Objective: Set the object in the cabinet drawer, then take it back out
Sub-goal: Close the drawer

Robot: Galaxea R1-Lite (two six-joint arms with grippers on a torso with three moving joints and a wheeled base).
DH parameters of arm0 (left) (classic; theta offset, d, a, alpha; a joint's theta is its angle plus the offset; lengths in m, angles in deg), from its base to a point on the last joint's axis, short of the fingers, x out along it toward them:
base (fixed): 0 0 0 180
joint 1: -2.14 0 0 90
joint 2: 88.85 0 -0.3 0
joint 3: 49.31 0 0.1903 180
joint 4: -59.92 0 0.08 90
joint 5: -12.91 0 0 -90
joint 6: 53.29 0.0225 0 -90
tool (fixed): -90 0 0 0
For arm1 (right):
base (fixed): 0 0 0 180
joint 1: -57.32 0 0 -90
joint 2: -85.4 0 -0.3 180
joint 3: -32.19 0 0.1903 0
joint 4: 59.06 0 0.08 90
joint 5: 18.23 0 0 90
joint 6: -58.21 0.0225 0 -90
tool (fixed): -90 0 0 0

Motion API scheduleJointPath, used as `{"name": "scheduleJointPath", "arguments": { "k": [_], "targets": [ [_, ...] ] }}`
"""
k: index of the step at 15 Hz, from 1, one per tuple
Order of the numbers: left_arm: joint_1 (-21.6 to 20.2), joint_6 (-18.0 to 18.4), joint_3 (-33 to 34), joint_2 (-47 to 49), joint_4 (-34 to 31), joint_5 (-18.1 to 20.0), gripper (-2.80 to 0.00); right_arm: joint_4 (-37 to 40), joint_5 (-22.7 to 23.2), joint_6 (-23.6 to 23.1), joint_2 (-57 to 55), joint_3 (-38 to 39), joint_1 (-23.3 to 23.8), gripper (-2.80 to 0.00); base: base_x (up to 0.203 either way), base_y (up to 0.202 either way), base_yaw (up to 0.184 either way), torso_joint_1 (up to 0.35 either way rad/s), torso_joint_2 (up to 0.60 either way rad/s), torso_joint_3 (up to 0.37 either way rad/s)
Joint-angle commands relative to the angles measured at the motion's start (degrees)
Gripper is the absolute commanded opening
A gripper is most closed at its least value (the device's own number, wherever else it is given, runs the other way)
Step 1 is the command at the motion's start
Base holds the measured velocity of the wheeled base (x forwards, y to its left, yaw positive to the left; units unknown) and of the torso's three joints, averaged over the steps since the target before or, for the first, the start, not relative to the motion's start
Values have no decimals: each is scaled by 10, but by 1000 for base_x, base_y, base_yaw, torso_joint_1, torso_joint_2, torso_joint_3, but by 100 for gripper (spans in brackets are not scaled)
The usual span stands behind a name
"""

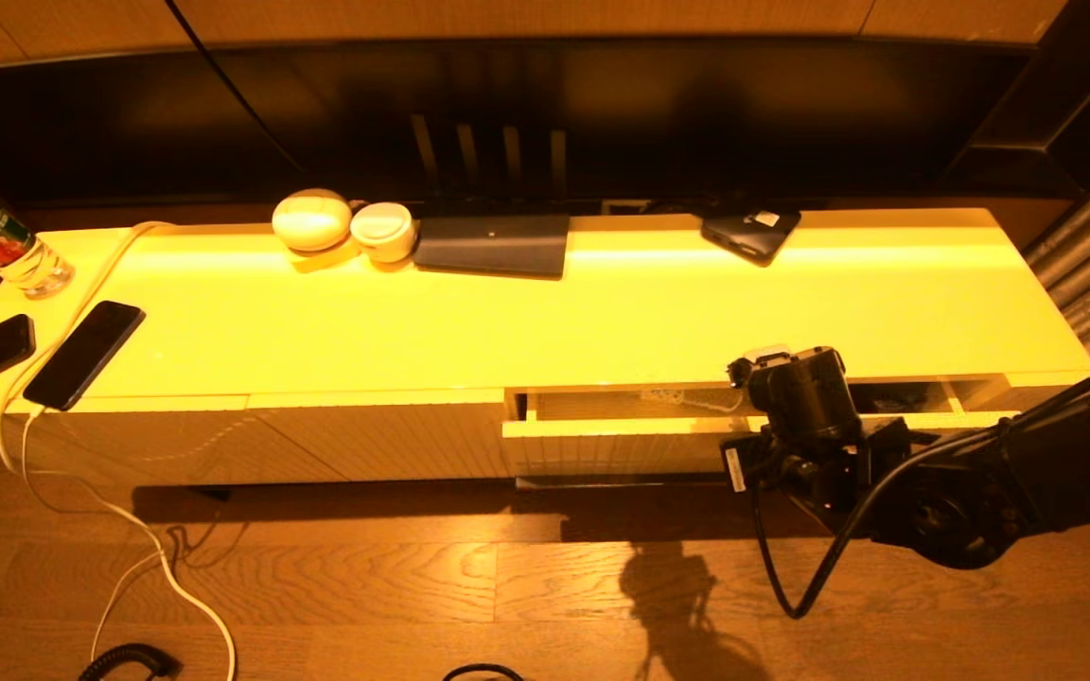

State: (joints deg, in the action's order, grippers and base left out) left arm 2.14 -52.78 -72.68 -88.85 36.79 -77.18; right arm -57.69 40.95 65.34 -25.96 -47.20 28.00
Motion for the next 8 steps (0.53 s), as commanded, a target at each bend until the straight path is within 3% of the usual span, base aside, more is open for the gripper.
{"name": "scheduleJointPath", "arguments": {
  "k": [1,8],
  "targets": [
    [0,0,1,0,0,0,-280,-16,-1,1,-17,-16,1,-280,0,0,0,0,0,0],
    [0,0,1,0,0,0,-280,-54,1,3,-47,-38,16,-280,0,0,0,0,0,0]
  ]
}}
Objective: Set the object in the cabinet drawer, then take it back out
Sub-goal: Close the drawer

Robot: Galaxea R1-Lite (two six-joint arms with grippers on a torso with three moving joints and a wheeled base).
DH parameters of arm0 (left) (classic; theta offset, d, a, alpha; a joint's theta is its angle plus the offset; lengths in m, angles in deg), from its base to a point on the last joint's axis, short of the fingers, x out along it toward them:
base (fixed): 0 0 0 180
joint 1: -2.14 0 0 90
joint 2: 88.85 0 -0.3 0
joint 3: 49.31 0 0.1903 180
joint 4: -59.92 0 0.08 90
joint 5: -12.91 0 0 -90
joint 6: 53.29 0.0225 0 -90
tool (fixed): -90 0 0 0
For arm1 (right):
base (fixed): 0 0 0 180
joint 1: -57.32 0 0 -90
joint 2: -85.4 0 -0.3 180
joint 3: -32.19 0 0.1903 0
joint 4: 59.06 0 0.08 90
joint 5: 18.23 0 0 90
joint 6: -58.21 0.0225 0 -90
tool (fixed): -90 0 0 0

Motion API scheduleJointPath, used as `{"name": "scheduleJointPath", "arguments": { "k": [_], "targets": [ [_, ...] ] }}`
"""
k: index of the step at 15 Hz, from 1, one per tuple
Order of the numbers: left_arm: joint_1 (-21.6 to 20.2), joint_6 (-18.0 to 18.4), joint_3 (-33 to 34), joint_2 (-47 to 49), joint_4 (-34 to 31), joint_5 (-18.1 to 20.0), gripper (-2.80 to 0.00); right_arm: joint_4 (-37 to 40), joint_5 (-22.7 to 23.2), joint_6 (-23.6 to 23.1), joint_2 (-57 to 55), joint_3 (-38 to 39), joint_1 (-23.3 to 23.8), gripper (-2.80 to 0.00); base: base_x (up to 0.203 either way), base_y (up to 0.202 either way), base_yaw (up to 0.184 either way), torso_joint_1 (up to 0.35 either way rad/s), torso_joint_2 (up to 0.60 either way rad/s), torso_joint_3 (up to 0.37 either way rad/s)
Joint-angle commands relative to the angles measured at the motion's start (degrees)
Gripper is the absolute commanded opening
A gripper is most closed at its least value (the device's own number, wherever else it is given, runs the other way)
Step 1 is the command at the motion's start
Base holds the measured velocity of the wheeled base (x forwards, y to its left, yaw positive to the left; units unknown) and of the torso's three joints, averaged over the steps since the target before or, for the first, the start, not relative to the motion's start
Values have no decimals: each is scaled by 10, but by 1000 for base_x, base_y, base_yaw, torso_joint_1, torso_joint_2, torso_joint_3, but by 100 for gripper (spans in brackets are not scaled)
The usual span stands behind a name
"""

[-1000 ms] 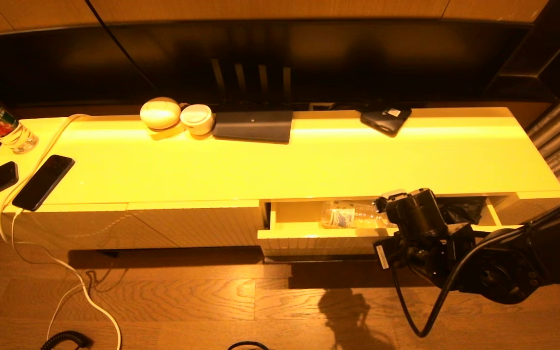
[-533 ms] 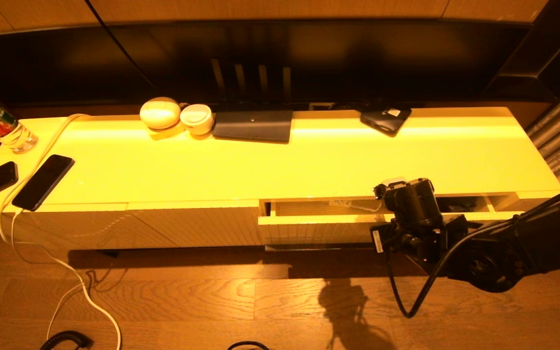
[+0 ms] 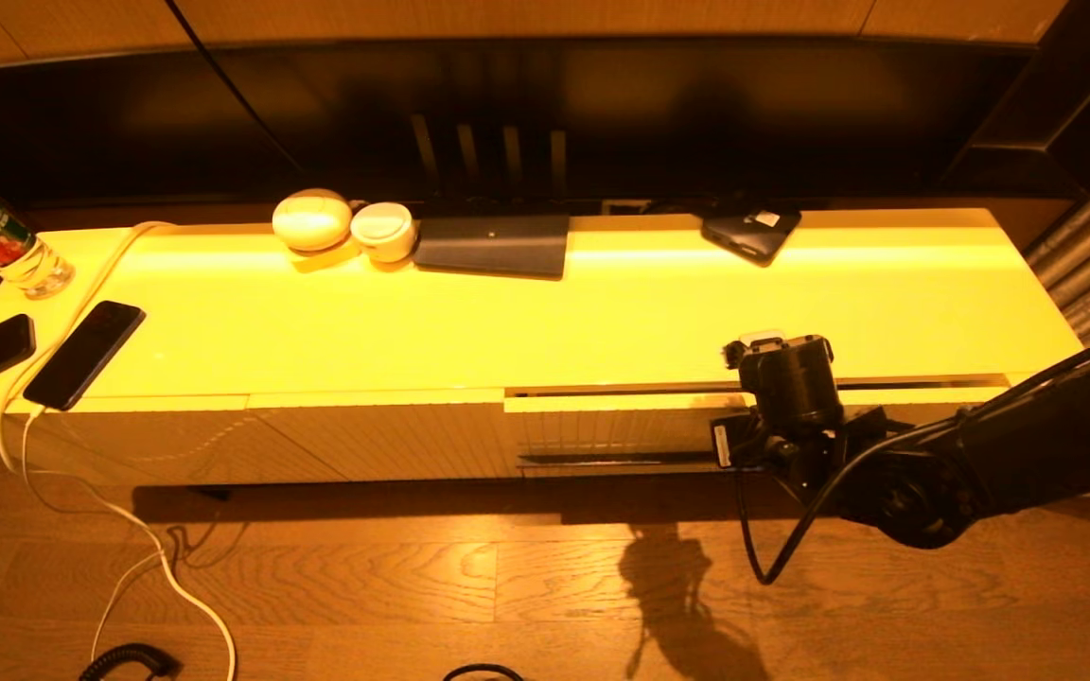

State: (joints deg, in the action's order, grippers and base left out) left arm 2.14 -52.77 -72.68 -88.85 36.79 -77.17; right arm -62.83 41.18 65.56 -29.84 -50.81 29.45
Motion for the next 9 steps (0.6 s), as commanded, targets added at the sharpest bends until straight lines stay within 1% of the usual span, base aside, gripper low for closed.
{"name": "scheduleJointPath", "arguments": {
  "k": [1,9],
  "targets": [
    [0,0,1,0,0,0,-280,-7,-1,0,-10,-9,6,-280,0,0,0,0,0,0],
    [0,0,1,0,0,0,-280,-1,2,-6,4,-20,14,-280,0,0,0,0,0,0]
  ]
}}
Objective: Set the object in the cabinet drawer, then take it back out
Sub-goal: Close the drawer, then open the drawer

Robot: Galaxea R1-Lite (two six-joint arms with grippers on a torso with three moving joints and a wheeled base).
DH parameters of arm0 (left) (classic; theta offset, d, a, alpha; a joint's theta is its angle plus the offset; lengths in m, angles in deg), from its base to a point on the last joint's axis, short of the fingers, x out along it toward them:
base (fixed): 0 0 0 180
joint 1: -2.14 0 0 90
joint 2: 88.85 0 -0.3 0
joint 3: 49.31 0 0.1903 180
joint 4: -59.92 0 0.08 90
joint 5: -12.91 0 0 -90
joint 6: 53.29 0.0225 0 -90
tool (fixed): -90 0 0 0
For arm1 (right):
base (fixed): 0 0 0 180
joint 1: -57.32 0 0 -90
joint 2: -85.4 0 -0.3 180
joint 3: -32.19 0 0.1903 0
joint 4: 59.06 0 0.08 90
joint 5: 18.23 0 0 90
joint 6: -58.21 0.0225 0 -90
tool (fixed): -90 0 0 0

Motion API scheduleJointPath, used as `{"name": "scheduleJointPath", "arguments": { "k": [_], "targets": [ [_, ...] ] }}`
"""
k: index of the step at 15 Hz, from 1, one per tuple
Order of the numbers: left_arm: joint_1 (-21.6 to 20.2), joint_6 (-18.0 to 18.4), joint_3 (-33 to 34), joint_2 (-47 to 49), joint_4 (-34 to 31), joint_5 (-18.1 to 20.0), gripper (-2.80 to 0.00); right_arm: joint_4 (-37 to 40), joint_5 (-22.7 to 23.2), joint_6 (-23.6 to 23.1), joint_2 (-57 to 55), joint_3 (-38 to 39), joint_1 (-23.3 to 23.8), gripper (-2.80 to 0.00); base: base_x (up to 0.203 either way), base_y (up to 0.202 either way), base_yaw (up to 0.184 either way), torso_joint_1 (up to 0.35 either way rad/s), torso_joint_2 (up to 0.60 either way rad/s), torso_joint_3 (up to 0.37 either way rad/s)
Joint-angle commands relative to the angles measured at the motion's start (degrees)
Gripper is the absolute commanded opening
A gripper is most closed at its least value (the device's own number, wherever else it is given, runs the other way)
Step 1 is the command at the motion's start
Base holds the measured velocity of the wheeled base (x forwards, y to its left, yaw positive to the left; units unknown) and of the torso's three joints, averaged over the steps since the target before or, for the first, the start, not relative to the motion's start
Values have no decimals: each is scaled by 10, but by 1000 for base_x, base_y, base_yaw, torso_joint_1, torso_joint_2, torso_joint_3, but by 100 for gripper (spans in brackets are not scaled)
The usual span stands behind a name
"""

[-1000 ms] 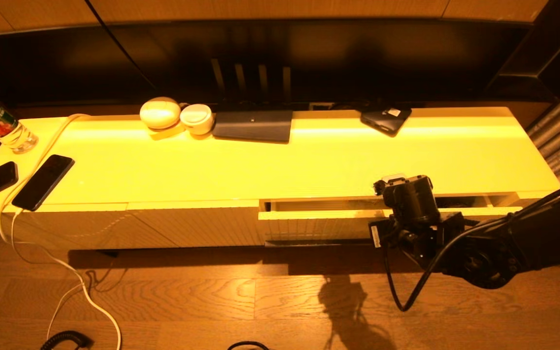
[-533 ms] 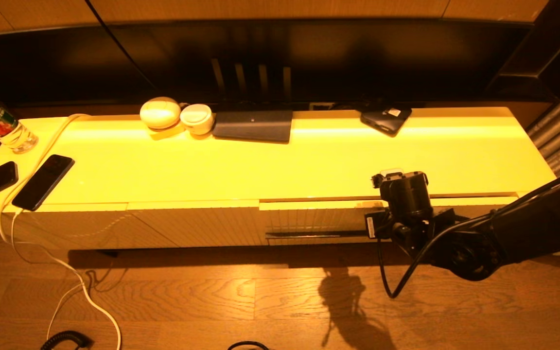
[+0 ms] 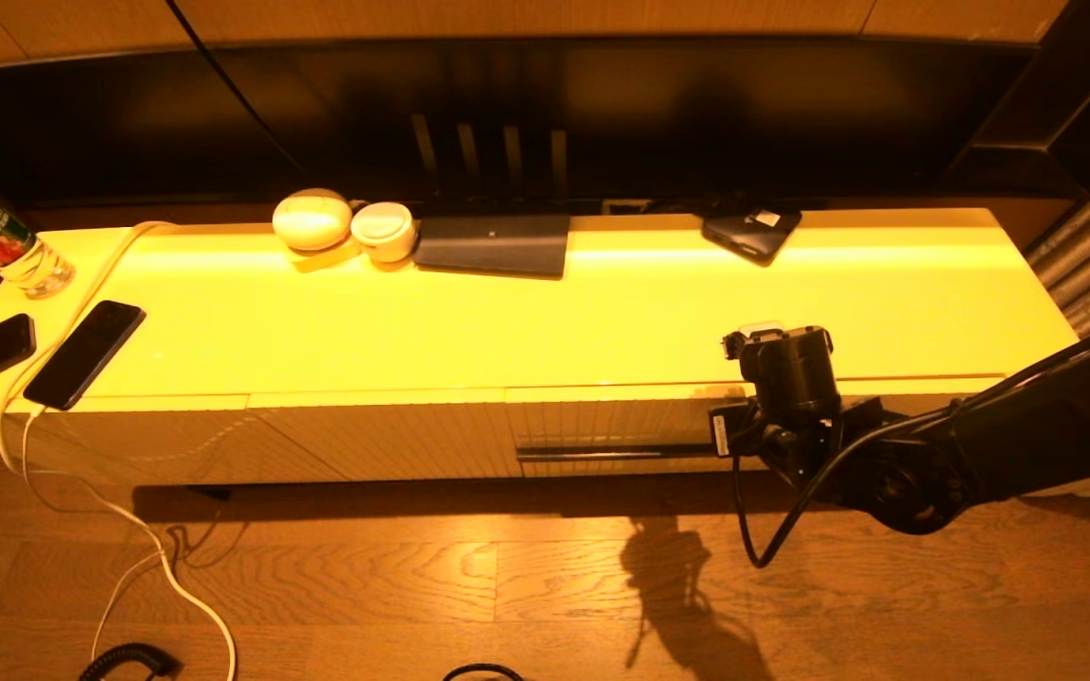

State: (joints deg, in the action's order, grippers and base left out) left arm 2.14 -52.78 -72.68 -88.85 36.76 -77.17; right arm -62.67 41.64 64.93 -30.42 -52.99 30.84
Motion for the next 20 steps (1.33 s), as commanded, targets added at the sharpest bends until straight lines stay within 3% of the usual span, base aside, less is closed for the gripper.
{"name": "scheduleJointPath", "arguments": {
  "k": [1,6,9,12,14,16,17,18,20],
  "targets": [
    [0,0,1,0,1,0,-280,-1,0,1,17,9,0,-280,0,0,0,0,0,0],
    [0,0,1,0,0,0,-280,61,37,-42,129,62,0,-280,0,0,0,0,0,0],
    [0,0,1,0,1,0,-280,190,85,-127,250,97,9,-280,0,0,0,0,0,0],
    [0,0,1,0,1,0,-280,322,144,-298,346,122,38,-280,0,0,0,0,0,0],
    [0,0,1,0,1,0,-280,364,164,-461,413,160,46,-280,0,0,0,0,0,0],
    [0,0,1,0,1,0,-280,390,192,-653,455,210,76,-280,0,0,0,0,0,0],
    [0,0,1,0,0,0,-280,397,225,-710,461,223,94,-280,0,0,0,0,0,0],
    [0,0,1,0,1,0,-280,398,265,-737,451,229,103,-280,0,0,0,0,0,0],
    [0,0,1,0,1,0,-280,378,299,-778,414,232,108,-280,0,0,0,0,0,0]
  ]
}}
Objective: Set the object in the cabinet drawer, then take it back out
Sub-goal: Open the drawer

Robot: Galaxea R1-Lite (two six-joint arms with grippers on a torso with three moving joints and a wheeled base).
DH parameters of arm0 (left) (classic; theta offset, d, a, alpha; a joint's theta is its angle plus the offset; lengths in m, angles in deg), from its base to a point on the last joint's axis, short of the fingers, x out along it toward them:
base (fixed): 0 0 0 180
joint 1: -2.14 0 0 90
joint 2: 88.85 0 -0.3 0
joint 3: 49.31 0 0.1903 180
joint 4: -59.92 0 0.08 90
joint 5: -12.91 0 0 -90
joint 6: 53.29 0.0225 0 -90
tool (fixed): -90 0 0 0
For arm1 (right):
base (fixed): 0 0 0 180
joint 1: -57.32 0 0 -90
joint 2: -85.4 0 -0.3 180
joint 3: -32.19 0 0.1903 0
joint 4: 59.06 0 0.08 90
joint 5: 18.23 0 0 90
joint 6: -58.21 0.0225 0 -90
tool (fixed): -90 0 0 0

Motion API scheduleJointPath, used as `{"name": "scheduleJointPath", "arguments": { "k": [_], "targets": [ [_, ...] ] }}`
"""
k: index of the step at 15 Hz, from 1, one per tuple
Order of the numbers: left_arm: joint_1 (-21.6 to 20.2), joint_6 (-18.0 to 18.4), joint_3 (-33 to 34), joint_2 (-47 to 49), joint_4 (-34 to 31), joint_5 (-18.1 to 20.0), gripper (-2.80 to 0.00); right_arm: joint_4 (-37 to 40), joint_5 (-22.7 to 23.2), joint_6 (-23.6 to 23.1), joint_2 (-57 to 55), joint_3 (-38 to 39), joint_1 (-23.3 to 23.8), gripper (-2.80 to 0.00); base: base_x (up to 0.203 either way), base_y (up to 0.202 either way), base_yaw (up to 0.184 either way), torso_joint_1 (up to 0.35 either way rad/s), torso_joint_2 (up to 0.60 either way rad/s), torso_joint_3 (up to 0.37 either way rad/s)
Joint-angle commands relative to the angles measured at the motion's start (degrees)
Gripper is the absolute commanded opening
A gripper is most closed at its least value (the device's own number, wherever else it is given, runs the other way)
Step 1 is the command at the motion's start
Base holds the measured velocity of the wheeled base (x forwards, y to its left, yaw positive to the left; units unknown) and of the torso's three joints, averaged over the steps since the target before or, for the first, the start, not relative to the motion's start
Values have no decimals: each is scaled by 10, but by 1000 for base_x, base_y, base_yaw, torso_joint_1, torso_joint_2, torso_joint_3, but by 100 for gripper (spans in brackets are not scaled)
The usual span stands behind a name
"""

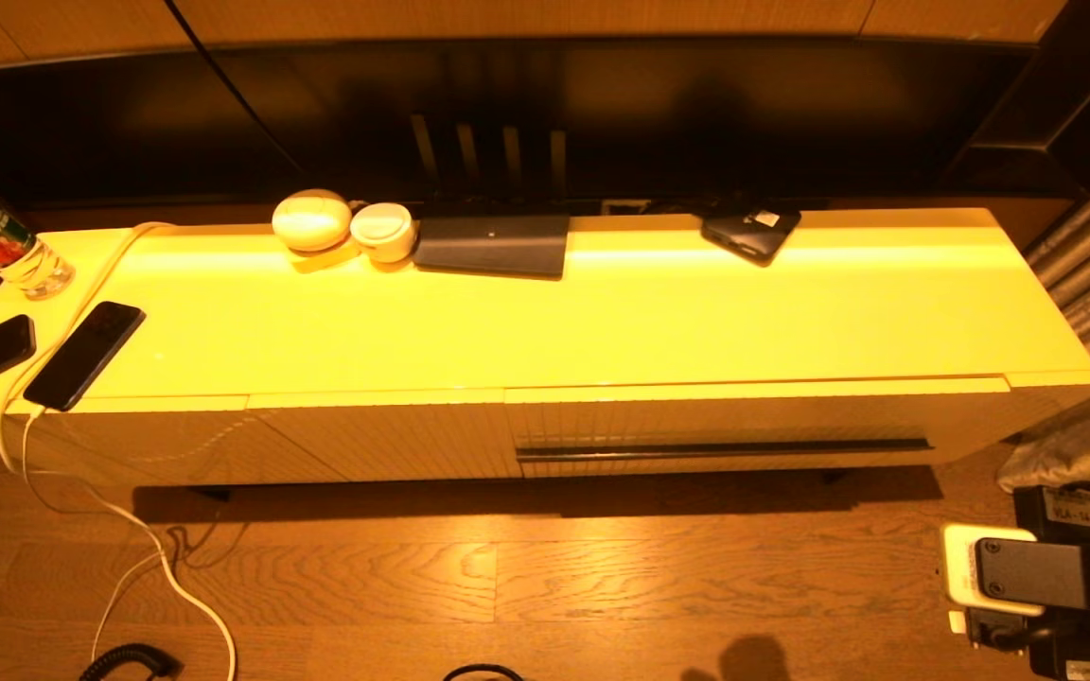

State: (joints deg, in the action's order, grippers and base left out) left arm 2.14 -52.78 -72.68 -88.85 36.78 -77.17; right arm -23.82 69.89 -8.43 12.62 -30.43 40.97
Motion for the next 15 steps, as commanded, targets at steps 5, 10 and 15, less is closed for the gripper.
{"name": "scheduleJointPath", "arguments": {
  "k": [5,10,15],
  "targets": [
    [0,0,1,0,0,0,-280,-168,66,-49,-176,22,13,-280,0,0,0,0,0,0],
    [0,0,1,0,0,0,-280,-308,106,-45,-309,-27,31,-280,0,0,0,0,0,0],
    [0,0,1,0,0,0,-280,-400,116,-47,-379,-33,44,-280,0,0,0,0,0,0]
  ]
}}
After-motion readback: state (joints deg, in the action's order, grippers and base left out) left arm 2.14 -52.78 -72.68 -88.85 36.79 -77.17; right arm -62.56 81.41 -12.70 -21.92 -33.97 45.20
